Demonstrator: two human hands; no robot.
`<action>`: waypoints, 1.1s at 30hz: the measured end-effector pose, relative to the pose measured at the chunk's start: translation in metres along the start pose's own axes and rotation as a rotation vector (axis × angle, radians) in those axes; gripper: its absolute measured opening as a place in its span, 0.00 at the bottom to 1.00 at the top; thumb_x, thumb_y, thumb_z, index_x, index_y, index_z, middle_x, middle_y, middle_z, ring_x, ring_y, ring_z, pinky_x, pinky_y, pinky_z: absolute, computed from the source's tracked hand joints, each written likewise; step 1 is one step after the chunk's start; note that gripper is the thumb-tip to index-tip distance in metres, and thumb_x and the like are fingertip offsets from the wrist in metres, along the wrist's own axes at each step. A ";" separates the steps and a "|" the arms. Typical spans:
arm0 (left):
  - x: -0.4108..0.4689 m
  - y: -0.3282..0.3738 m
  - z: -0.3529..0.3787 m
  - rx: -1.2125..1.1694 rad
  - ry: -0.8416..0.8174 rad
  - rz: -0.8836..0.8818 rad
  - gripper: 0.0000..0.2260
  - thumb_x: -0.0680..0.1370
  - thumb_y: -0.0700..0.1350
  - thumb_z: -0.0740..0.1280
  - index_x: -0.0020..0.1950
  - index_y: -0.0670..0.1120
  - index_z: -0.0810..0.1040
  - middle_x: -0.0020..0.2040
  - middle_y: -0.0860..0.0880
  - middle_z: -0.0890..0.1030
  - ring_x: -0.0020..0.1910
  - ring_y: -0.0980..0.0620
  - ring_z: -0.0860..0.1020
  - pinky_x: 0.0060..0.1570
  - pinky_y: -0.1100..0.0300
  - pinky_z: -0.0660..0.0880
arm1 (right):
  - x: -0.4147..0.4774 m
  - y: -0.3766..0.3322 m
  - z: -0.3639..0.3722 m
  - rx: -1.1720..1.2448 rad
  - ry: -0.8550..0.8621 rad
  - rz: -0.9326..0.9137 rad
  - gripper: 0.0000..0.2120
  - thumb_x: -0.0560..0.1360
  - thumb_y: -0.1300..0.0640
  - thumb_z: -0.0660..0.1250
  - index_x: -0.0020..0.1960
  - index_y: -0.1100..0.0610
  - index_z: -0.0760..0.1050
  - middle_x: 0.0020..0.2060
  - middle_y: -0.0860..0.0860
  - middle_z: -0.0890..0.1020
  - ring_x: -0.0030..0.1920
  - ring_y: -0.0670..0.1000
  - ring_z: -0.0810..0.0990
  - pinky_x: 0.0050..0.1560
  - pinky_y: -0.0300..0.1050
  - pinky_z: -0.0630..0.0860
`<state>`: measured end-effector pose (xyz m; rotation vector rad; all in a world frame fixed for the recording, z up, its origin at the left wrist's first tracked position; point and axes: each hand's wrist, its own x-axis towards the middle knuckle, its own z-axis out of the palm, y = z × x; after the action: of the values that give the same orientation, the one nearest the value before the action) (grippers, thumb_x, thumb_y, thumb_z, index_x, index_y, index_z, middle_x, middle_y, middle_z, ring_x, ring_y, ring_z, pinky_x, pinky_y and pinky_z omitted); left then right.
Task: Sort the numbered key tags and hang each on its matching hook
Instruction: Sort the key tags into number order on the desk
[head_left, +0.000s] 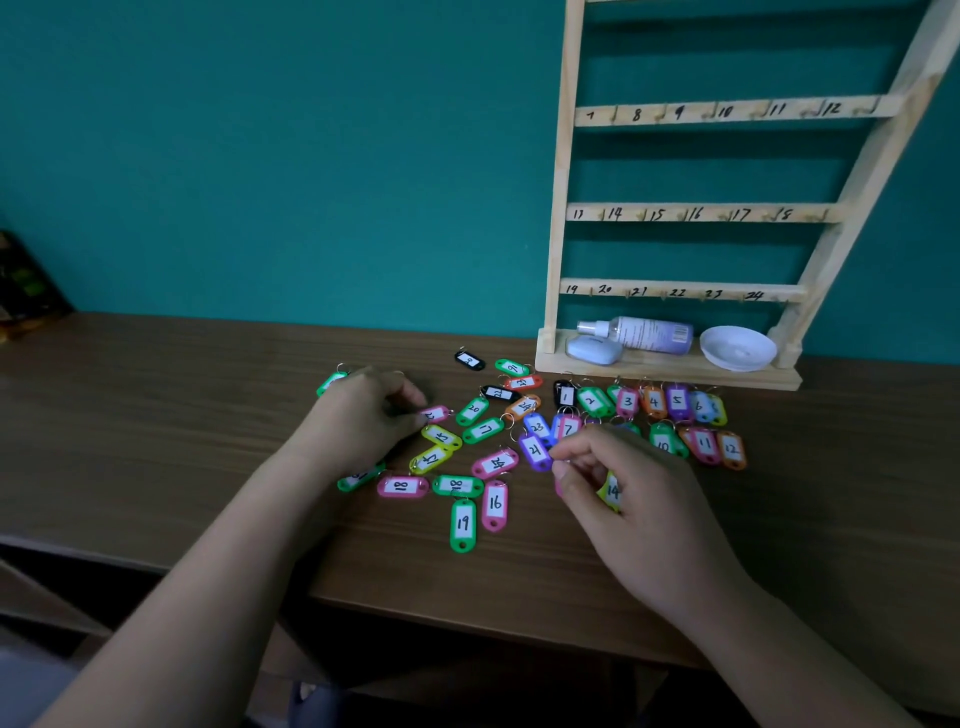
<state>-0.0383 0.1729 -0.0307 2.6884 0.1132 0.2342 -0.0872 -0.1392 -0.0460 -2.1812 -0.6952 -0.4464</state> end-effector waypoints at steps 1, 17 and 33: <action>0.001 0.000 0.001 -0.002 0.005 -0.004 0.06 0.77 0.56 0.76 0.53 0.59 0.84 0.54 0.57 0.79 0.52 0.57 0.77 0.50 0.62 0.70 | 0.000 0.000 0.000 -0.001 0.002 -0.005 0.05 0.80 0.58 0.74 0.52 0.48 0.82 0.42 0.37 0.80 0.49 0.43 0.82 0.47 0.33 0.74; 0.001 0.007 0.000 -0.034 0.002 -0.010 0.06 0.76 0.51 0.78 0.44 0.58 0.82 0.53 0.57 0.78 0.50 0.59 0.77 0.47 0.61 0.72 | 0.000 0.001 0.000 -0.011 -0.014 -0.006 0.04 0.80 0.56 0.73 0.51 0.48 0.82 0.42 0.38 0.80 0.48 0.44 0.81 0.46 0.41 0.76; -0.022 0.036 -0.009 -0.278 0.106 0.134 0.07 0.80 0.44 0.74 0.46 0.53 0.79 0.43 0.61 0.84 0.45 0.62 0.81 0.40 0.73 0.70 | 0.001 -0.004 -0.002 -0.019 -0.032 0.030 0.04 0.80 0.56 0.73 0.54 0.48 0.82 0.44 0.38 0.81 0.50 0.42 0.82 0.49 0.36 0.77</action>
<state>-0.0602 0.1416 -0.0099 2.4092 -0.0639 0.4024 -0.0890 -0.1382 -0.0425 -2.2174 -0.6772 -0.4052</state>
